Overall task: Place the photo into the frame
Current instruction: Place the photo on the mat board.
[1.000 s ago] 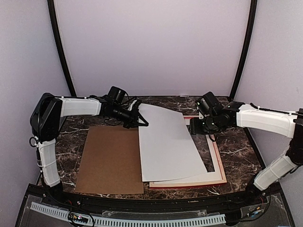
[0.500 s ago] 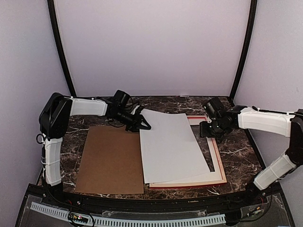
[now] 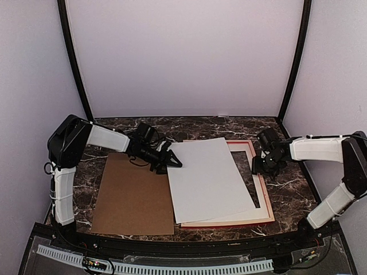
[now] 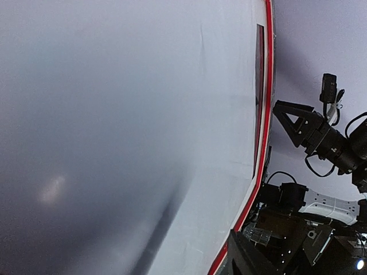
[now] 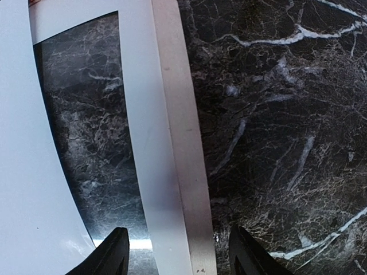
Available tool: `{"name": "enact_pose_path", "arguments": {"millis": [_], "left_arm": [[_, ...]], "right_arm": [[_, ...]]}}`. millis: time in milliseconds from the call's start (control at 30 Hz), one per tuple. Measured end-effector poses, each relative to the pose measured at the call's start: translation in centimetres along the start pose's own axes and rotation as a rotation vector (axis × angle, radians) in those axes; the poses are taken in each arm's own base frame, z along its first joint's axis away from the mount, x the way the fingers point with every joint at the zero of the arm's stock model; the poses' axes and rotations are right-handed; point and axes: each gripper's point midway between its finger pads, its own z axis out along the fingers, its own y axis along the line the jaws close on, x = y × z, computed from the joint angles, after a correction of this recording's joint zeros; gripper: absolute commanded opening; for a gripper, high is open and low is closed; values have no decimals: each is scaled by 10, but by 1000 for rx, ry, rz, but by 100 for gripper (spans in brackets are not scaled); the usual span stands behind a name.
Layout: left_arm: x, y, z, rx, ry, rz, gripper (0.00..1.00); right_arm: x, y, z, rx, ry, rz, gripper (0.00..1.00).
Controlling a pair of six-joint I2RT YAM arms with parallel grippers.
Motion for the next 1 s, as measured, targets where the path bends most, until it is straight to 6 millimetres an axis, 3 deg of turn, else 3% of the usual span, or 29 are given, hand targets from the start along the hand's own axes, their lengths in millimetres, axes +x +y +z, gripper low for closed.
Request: {"name": "enact_pose_path", "arguments": {"millis": [100, 400, 533, 867, 1000], "left_arm": [[8, 12, 3, 1, 1, -34, 57], [24, 10, -2, 53, -53, -78, 55], [30, 10, -2, 63, -75, -94, 45], [31, 4, -3, 101, -125, -117, 1], [31, -1, -5, 108, -121, -100, 0]], "right_arm": [[2, -4, 5, -7, 8, 11, 60], [11, -6, 15, -43, 34, 23, 59], [16, -5, 19, -52, 47, 24, 59], [16, -2, 22, -86, 38, 33, 57], [16, 0, 22, -99, 32, 32, 56]]}}
